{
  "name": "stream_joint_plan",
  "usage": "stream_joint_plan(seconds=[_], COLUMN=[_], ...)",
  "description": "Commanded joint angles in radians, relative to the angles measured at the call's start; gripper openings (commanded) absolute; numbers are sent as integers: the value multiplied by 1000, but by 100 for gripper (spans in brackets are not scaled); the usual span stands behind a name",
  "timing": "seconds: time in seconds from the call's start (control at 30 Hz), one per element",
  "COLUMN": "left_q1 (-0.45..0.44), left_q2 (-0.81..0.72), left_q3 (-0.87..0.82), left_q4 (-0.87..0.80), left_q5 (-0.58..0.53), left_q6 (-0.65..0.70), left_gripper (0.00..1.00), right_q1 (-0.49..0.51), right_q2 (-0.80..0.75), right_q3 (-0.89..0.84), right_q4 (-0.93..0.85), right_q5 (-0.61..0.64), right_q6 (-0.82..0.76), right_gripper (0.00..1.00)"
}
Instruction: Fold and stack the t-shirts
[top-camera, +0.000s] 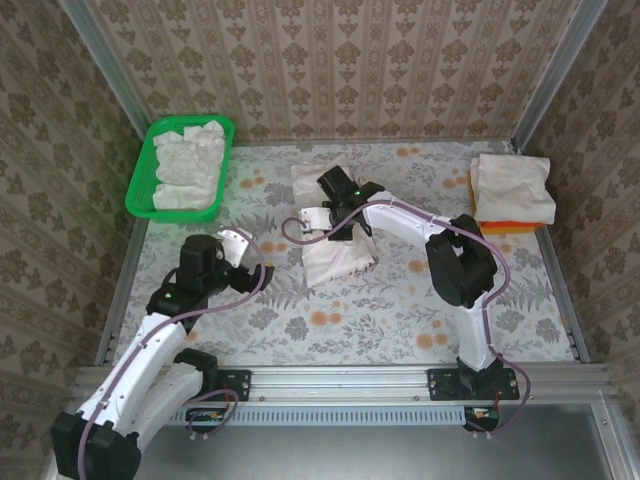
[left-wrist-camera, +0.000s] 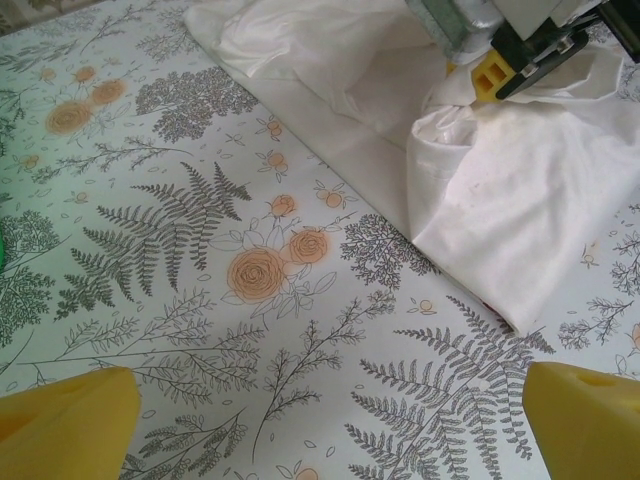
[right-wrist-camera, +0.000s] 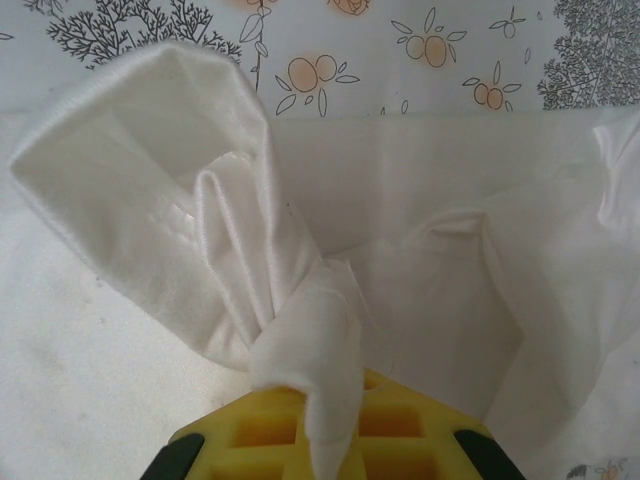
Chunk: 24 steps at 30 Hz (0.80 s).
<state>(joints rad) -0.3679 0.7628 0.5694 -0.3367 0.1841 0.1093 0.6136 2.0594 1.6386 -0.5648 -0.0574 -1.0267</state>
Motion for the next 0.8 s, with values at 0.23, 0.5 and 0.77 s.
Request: stream_joint_plan(seconds=[0.23,0.5,0.77], left_q1=[-6,-11,-19], left_q2=[29,60,70], left_q3=[-4,4,9], left_q4=[48,78,81], left_q5=[17,28,25], left_q6=[-17,-29,-31], left_gripper=[100,100,100], right_q1=[-22,-35,-38], right_q2=[48,3,43], right_q3=[38,5,-1], right_q4=[24,54,85], right_q5=[52,87,57], right_q6=[-14,-11,1], right_gripper=[1,1,2])
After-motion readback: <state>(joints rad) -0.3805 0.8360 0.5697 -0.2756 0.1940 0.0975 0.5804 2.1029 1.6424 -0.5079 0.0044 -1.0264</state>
